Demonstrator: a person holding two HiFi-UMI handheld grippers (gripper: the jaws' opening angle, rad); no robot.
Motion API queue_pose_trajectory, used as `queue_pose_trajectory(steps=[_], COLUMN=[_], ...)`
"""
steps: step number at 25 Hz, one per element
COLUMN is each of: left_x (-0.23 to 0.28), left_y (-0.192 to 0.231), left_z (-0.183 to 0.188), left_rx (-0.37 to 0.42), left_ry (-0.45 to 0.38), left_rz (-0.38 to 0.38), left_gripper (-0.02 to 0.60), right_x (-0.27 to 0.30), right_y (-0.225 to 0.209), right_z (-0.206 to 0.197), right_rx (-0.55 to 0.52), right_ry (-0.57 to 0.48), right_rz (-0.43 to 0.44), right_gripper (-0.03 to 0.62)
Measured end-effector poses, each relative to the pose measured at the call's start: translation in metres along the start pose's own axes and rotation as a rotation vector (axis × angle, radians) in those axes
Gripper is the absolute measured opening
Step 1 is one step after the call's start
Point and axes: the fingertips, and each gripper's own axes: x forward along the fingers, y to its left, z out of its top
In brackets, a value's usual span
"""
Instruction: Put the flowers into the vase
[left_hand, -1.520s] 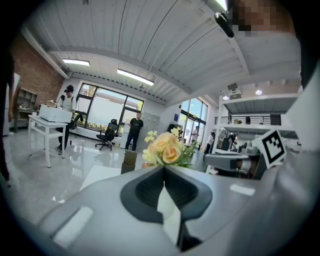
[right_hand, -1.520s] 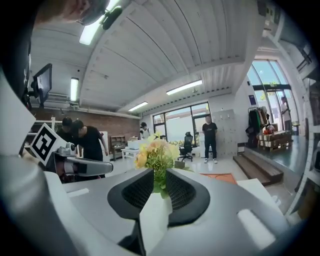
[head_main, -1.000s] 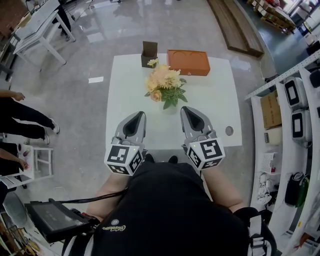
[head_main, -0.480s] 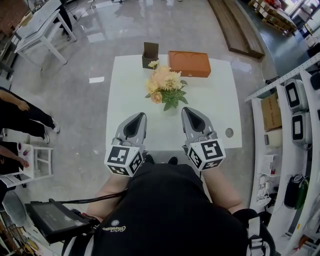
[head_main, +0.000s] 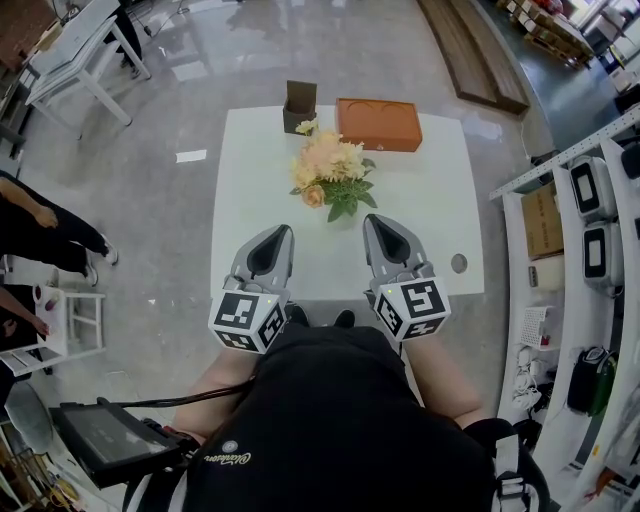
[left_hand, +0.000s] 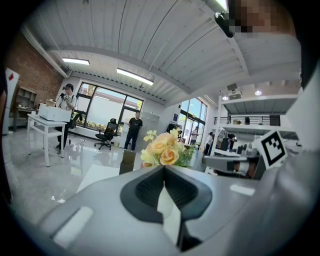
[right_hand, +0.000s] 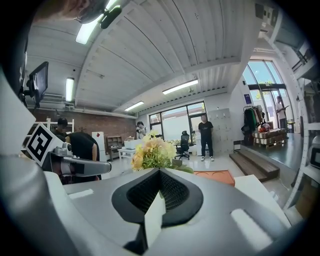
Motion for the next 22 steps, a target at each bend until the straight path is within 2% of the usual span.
queue_pose_trajectory(steps=[22], left_x=[0.0016], left_y=[0.0016], left_z=[0.0006], left_rx=[0.001], left_ry=[0.000], left_rz=[-0.008], left_gripper=[0.006], right_x=[0.0030], right_y=[0.0006], right_z=[0.0039], right_rx=[-0.008], right_ry=[0.001], right_rz=[0.002], right_gripper=[-0.002])
